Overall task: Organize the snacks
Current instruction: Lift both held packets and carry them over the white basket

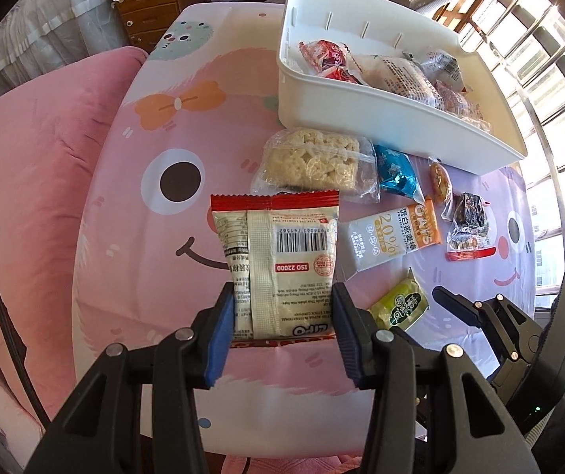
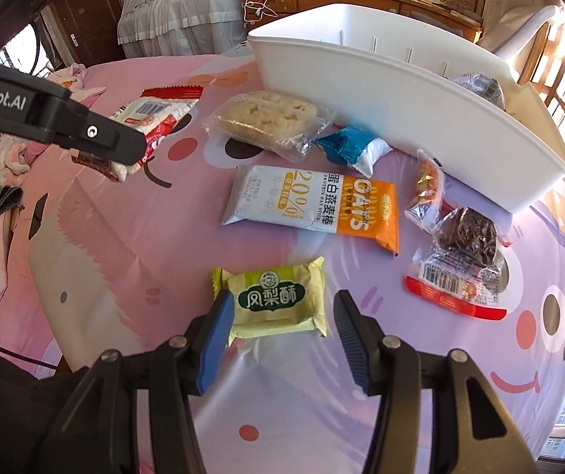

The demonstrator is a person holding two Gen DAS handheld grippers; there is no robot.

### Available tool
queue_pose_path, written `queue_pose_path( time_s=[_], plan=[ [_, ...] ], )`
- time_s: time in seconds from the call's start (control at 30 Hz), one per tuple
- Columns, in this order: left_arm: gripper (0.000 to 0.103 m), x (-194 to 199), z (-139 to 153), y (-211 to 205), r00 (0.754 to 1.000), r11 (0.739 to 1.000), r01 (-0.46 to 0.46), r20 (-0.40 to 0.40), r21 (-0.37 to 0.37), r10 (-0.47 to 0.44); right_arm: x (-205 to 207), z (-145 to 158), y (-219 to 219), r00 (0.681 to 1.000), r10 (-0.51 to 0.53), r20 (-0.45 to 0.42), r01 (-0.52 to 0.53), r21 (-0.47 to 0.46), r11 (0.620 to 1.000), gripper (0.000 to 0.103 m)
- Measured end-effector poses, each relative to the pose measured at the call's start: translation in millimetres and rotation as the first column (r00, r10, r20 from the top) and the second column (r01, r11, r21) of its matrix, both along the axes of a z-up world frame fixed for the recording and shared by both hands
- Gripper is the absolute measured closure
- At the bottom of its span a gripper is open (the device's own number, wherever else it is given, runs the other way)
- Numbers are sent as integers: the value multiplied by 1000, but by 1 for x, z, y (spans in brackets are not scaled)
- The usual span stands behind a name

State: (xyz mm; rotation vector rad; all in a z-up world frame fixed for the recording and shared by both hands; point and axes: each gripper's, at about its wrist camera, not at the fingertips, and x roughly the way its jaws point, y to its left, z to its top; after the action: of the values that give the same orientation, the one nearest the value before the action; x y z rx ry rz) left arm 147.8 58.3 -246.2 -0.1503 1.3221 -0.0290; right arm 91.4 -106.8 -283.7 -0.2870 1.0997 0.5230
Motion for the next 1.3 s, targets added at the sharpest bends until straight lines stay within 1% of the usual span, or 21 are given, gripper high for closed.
queue_pose_path(
  time_s=[0.03, 0.07, 0.13, 0.43, 0.57, 0.6, 0.7, 0.8, 1.03, 1.3],
  plan=[
    [58, 1, 1, 1, 1000, 1000, -2, 2, 2, 2, 0, -2, 2, 1000, 7, -4, -7, -4, 1000, 44],
    [58, 0, 3, 2, 1000, 1000, -4, 4, 3, 4, 0, -4, 4, 1000, 16, -5, -16, -6, 1000, 39],
    [58, -1, 5, 5, 1000, 1000, -8, 7, 7, 8, 0, -9, 9, 1000, 26, -10, -27, -27, 999, 39],
    [58, -6, 12, 14, 1000, 1000, -21, 20, 21, 21, 4, -21, 18, 999, 37, -17, -38, -56, 998, 37],
    [58, -5, 18, 17, 999, 999, -27, 35, 25, 26, 7, -23, 24, 999, 45, -11, -45, -82, 996, 40],
    [58, -4, 20, 17, 999, 999, -30, 40, 26, 29, 7, -23, 26, 999, 48, -4, -48, -102, 994, 45],
    [58, 0, 26, 20, 998, 999, -33, 54, 28, 31, 12, -22, 27, 999, 44, -25, -46, -93, 995, 50],
    [58, 4, 33, 21, 997, 999, -32, 67, 32, 30, 19, -21, 28, 998, 50, -41, -54, -99, 994, 51],
    [58, 16, 52, 19, 995, 999, -7, 96, 39, 4, 28, -10, 18, 993, 41, -113, -48, -63, 997, 52],
    [58, 37, 81, 12, 991, 997, 48, 122, 53, -54, 26, 28, 12, 994, 52, -100, -56, -34, 998, 51]
  ],
)
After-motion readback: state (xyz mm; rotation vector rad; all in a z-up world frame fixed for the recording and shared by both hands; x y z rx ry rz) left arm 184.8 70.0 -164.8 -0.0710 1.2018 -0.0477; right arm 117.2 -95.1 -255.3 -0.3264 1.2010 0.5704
